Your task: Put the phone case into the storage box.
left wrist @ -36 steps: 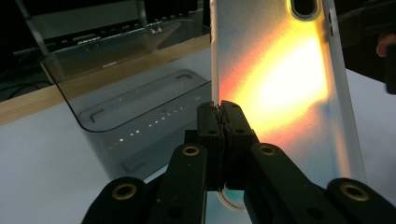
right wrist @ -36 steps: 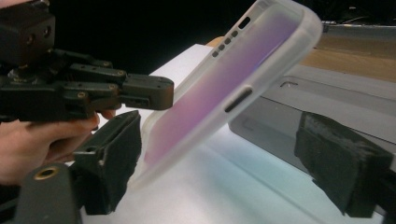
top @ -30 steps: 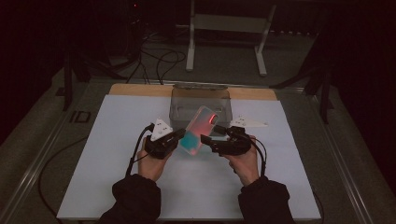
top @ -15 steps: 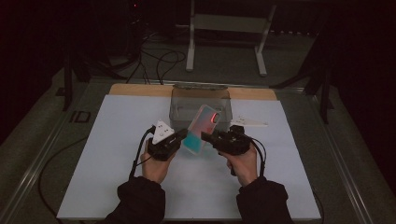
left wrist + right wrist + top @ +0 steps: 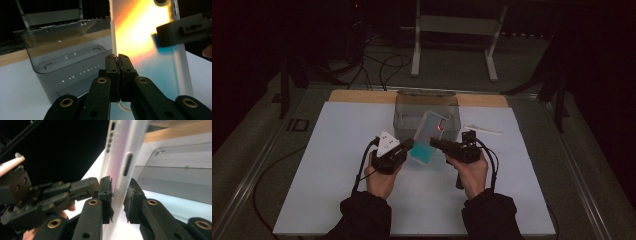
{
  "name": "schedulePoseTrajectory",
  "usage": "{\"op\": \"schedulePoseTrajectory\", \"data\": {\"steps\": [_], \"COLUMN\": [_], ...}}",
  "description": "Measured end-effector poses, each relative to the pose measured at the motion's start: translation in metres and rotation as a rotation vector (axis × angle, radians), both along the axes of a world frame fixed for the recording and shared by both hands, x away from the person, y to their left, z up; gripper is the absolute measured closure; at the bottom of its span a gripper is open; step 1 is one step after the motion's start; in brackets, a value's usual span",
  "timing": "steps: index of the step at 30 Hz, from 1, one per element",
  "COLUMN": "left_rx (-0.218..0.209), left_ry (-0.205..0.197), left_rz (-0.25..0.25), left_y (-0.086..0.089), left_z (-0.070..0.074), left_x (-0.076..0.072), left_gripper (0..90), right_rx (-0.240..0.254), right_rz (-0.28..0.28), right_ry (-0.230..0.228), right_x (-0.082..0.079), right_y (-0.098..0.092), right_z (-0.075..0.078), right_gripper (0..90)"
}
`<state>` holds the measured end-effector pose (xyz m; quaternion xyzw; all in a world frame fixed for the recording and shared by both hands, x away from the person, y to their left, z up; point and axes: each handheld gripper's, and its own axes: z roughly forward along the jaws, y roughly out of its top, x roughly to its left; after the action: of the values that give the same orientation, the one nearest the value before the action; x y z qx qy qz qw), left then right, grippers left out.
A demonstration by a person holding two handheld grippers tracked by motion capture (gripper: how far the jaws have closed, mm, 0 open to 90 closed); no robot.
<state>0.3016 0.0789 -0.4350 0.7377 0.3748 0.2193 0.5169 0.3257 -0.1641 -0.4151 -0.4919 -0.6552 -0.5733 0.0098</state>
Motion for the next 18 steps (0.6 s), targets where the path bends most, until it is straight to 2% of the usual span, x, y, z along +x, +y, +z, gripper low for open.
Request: {"op": "schedulePoseTrajectory", "data": {"steps": [1,5,12,18], "left_rx": [0.002,0.001,-0.001,-0.013], "left_ry": [0.004,0.013,0.025,0.041], "left_rz": [0.003,-0.001,-0.006,-0.009], "left_y": [-0.0007,-0.0019,-0.0038,-0.0036], "left_z": [-0.0004,-0.0014,-0.002,-0.0029], "left_x": [-0.0006,-0.0015,-0.0011,-0.0001], "left_gripper": [88.4,88.3,88.1,88.2], "right_rx": [0.004,-0.031,-0.047,-0.045], "right_rz": [0.001,-0.008,-0.02,0.003], "right_ry": [-0.001,0.001,0.003,-0.015], "right_x": [0.0,-0.0001,0.0001,0.0002], "right_y": [-0.0004,-0.0011,-0.0024,-0.0032], "right_z": [0.0003,-0.0005,-0.0002,-0.0003], "right_gripper": [80.9,81.4,81.4,81.2]}}
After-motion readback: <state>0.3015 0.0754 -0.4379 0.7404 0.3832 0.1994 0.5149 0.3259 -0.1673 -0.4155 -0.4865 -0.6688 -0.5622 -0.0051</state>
